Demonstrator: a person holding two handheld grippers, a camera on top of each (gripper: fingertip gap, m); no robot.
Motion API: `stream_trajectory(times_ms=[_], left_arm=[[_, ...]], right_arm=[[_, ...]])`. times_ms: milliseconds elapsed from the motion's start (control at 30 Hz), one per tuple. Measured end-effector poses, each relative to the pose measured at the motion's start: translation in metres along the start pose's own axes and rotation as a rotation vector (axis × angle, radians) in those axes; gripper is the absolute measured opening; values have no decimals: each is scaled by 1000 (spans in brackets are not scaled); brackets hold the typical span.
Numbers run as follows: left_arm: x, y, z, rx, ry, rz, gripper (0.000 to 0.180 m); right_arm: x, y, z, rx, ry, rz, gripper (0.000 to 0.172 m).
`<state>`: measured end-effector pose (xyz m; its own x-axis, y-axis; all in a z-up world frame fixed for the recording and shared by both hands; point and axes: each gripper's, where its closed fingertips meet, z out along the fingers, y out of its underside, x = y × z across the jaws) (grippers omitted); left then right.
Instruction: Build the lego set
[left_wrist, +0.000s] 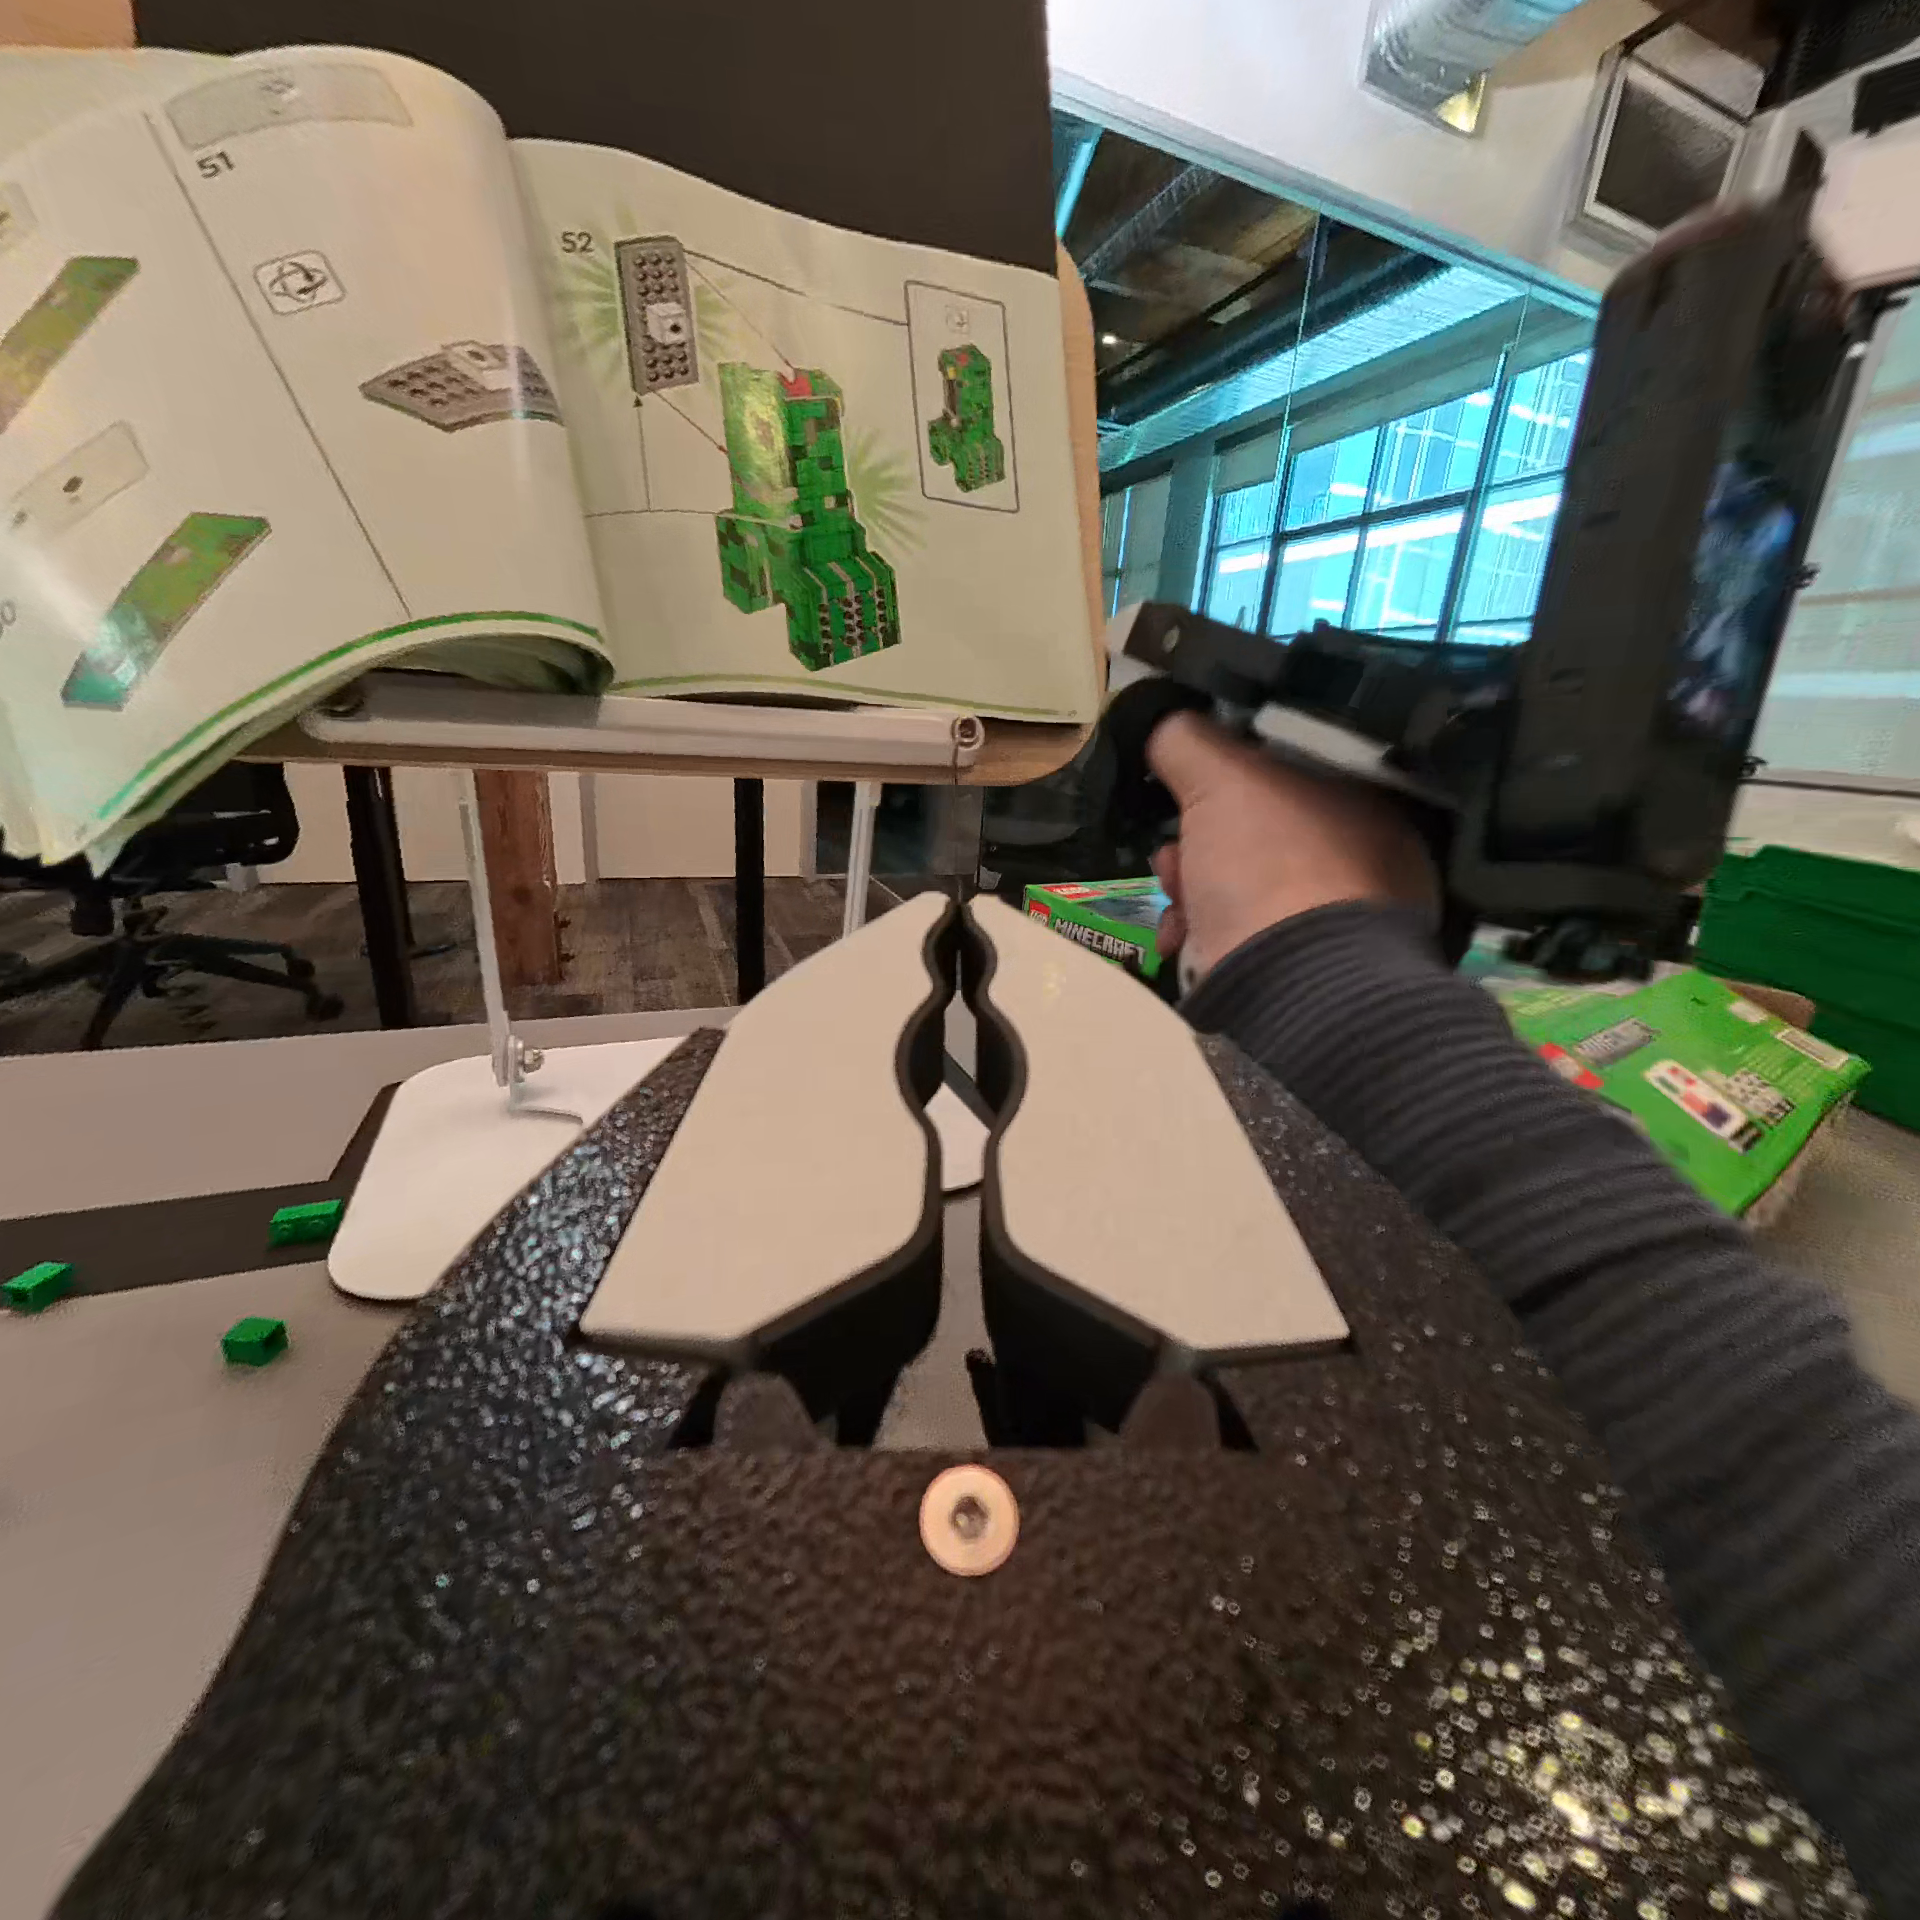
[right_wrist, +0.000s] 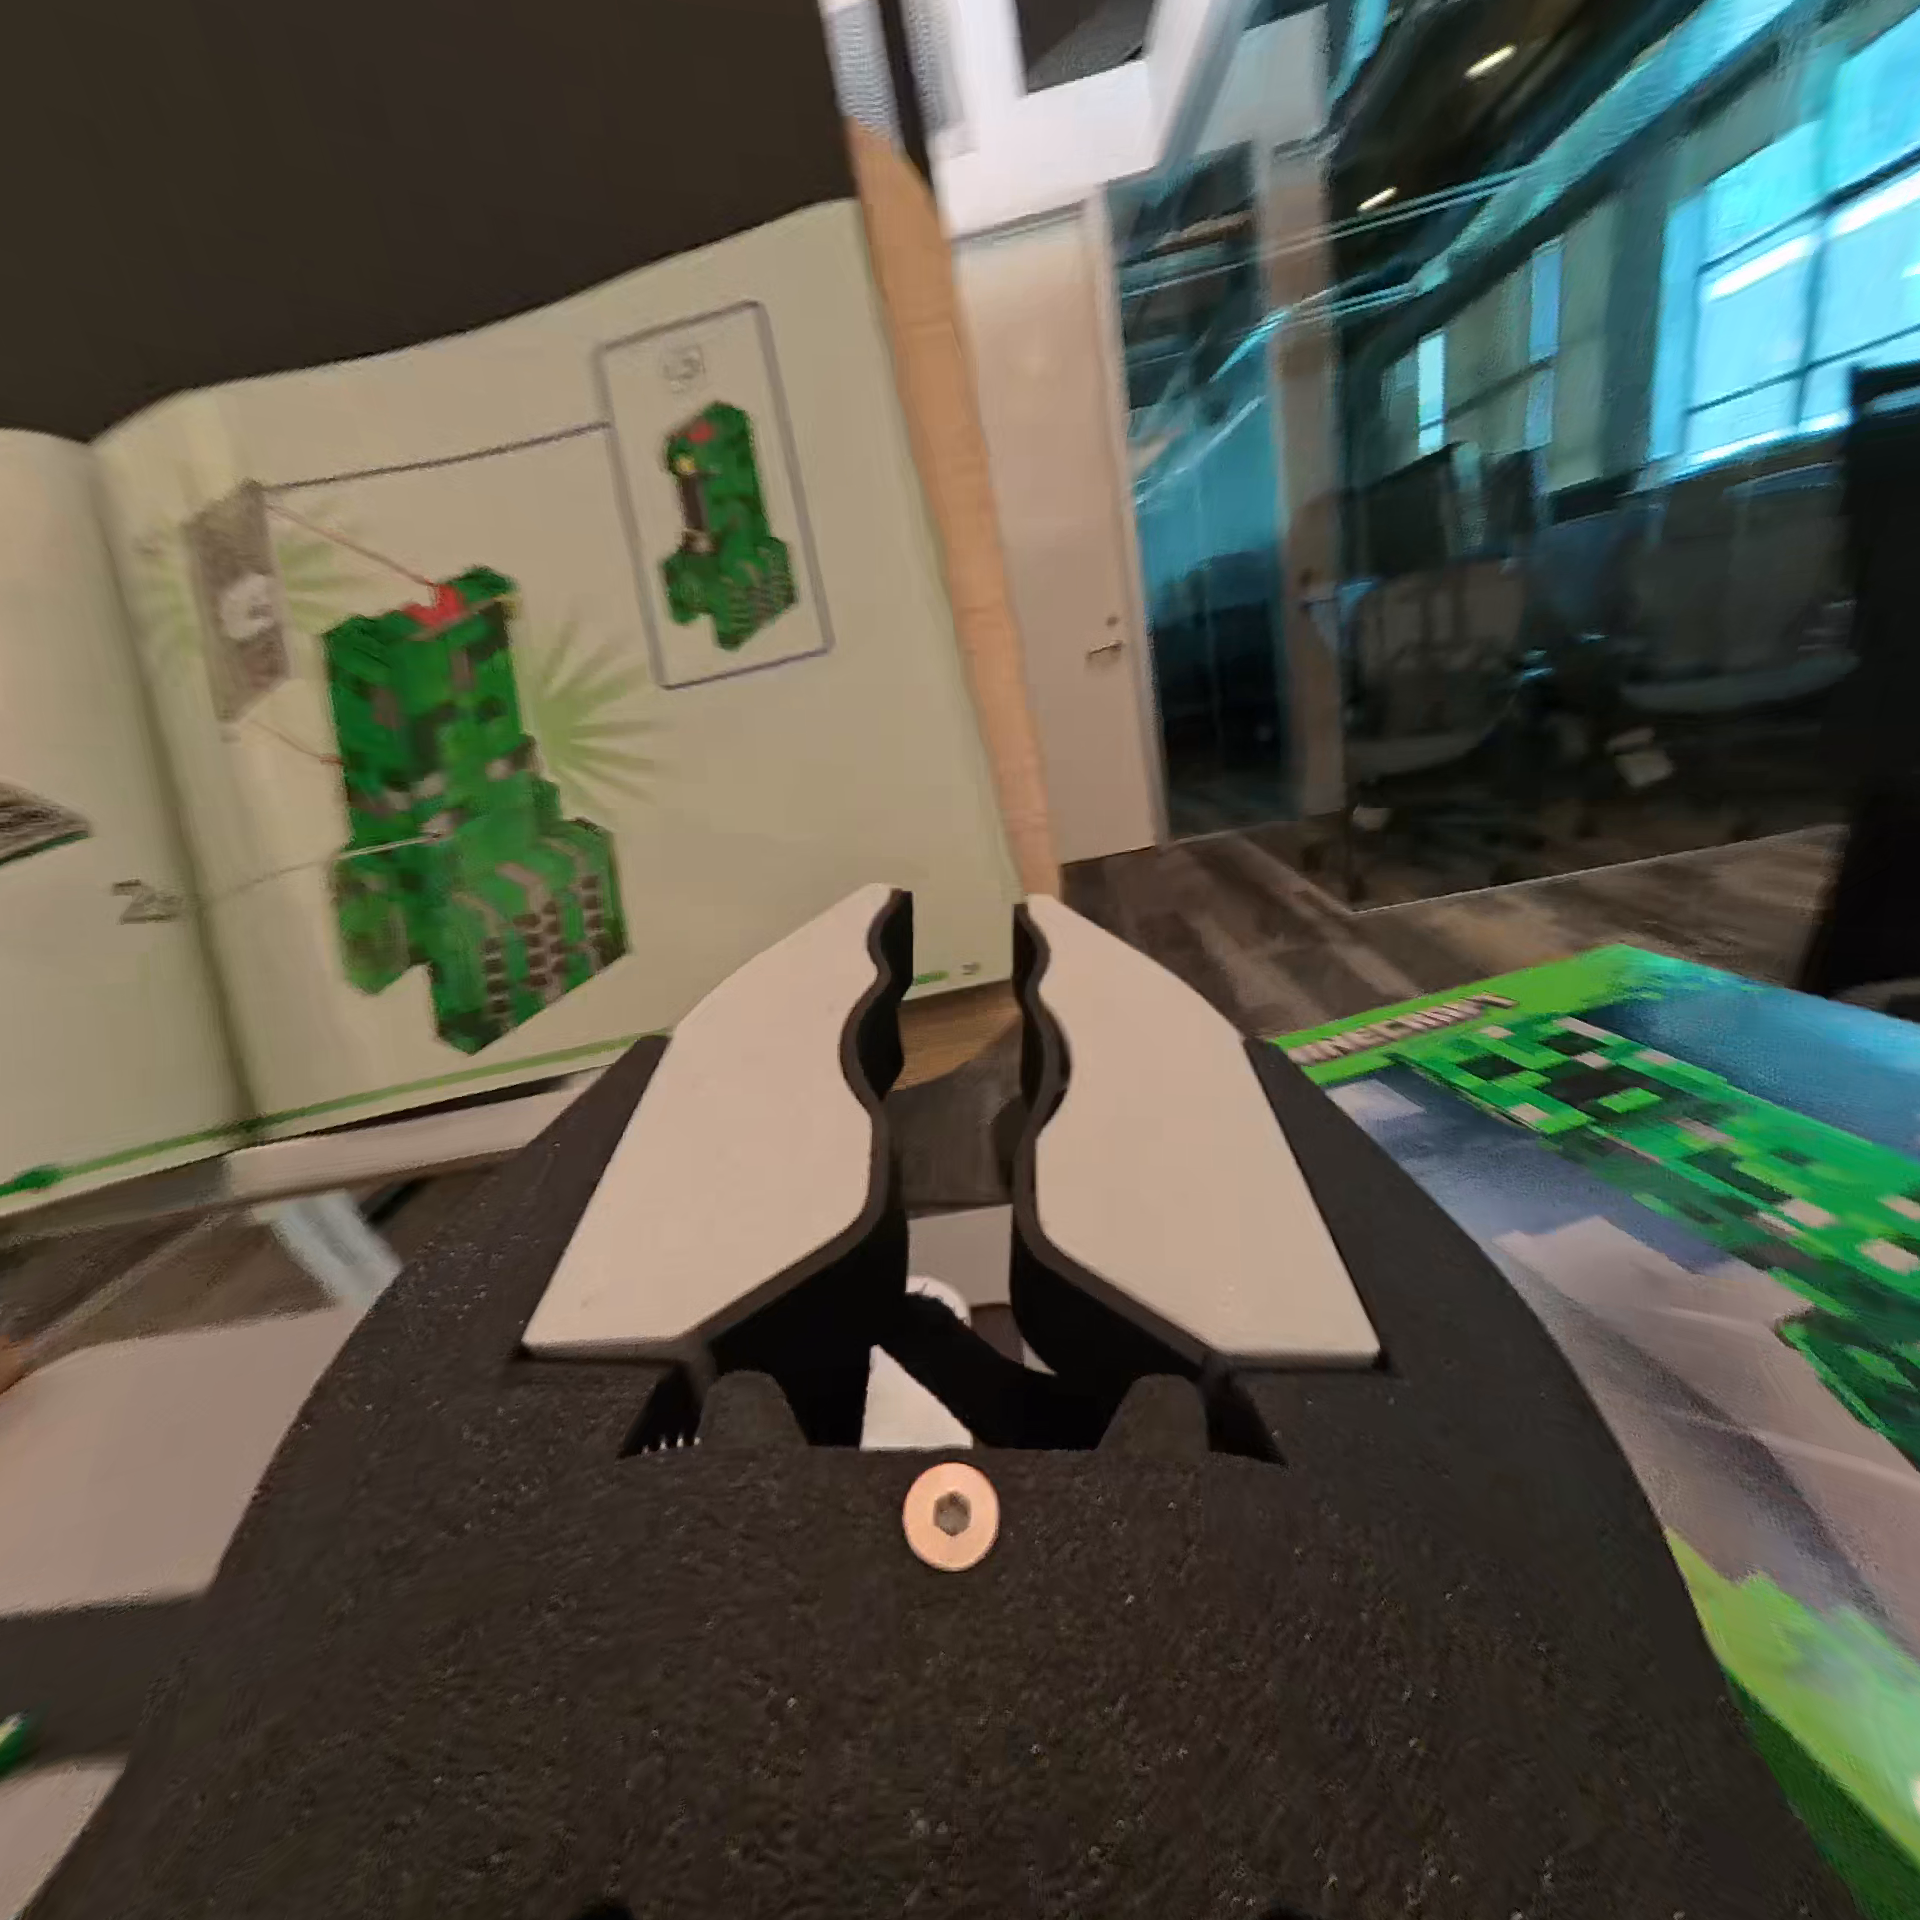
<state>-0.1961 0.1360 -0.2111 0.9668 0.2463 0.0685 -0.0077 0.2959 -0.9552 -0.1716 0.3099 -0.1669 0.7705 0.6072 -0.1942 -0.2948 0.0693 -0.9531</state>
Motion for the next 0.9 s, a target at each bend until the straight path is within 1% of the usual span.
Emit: stream_trajectory(times_ms=[33, 67, 167, 267, 333, 433, 600, 733, 900], left_arm=[[-1, 0, -1, 0, -1, -6, 0], [-2, 0, -2, 1, -3, -8, 0], [-4, 1, -1, -17, 10, -22, 0], [-4, 5, 3, -30, 27, -83, 0], [-3, 5, 3, -30, 37, -92, 0], [0, 4, 2, -24, 51, -99, 0], [1, 8, 2, -36, 67, -142, 0], [3, 9, 3, -42, 76, -136, 0], [5, 11, 3, -53, 88, -153, 0]], right_arm=[[5, 3, 2, 22, 45, -3, 19], [6, 5, 4, 21, 55, -8, 22], [-1, 11, 8, -9, 7, -16, 30], [-1, 17, 12, -38, 13, -36, 34], [-2, 25, 16, -82, -3, -19, 34], [-9, 30, 17, -102, -40, -7, 33], [-10, 32, 20, -107, -33, -14, 35], [-12, 33, 22, -114, -51, -6, 36], [-11, 26, 19, -70, -49, -19, 34]])
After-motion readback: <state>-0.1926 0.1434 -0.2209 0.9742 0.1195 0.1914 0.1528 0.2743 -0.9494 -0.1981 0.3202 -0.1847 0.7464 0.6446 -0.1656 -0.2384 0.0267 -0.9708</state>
